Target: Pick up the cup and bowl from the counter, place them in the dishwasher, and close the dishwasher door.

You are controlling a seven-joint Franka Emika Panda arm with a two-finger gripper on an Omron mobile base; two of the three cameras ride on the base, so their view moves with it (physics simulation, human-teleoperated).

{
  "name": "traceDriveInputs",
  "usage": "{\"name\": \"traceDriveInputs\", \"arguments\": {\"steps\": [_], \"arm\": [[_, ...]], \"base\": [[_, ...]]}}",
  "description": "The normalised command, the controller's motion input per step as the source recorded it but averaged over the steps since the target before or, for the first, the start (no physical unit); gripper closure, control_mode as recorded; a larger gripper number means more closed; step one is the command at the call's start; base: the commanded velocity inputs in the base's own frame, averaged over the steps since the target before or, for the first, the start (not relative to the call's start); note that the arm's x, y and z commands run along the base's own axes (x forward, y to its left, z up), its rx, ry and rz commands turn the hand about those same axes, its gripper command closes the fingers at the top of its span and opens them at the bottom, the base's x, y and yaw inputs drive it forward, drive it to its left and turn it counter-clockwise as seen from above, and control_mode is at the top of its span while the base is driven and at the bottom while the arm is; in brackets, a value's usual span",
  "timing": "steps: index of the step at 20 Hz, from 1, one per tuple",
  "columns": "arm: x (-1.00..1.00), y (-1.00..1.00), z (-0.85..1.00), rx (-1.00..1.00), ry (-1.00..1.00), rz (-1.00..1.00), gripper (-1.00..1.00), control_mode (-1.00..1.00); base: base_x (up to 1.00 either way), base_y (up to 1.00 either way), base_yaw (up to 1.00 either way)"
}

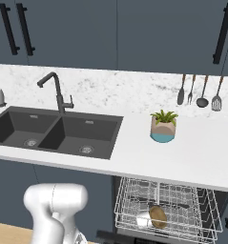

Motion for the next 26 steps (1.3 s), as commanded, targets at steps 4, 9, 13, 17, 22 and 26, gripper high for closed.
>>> {"name": "traceDriveInputs", "arguments": {"steps": [4, 9, 13, 17, 22, 26], "arm": [[1.0, 0.0, -0.01, 0.16, -0.32, 0.1, -1.0, -1.0], [1.0, 0.0, 0.0, 0.18, -0.21, 0.09, -1.0, -1.0], [1.0, 0.01, 0.02, 0.14, 0.01, 0.05, -1.0, -1.0], [1.0, 0.0, 0.21, 0.03, 0.05, 0.17, -1.0, -1.0], [1.0, 0.0, 0.42, 0.0, 0.16, 0.23, -1.0, -1.0], [1.0, 0.03, 0.43, 0.0, 0.21, 0.14, -1.0, -1.0]], "base": [[0.0, 0.0, 0.0], [0.0, 0.0, 0.0], [0.0, 0.0, 0.0], [0.0, 0.0, 0.0], [0.0, 0.0, 0.0], [0.0, 0.0, 0.0]]}}
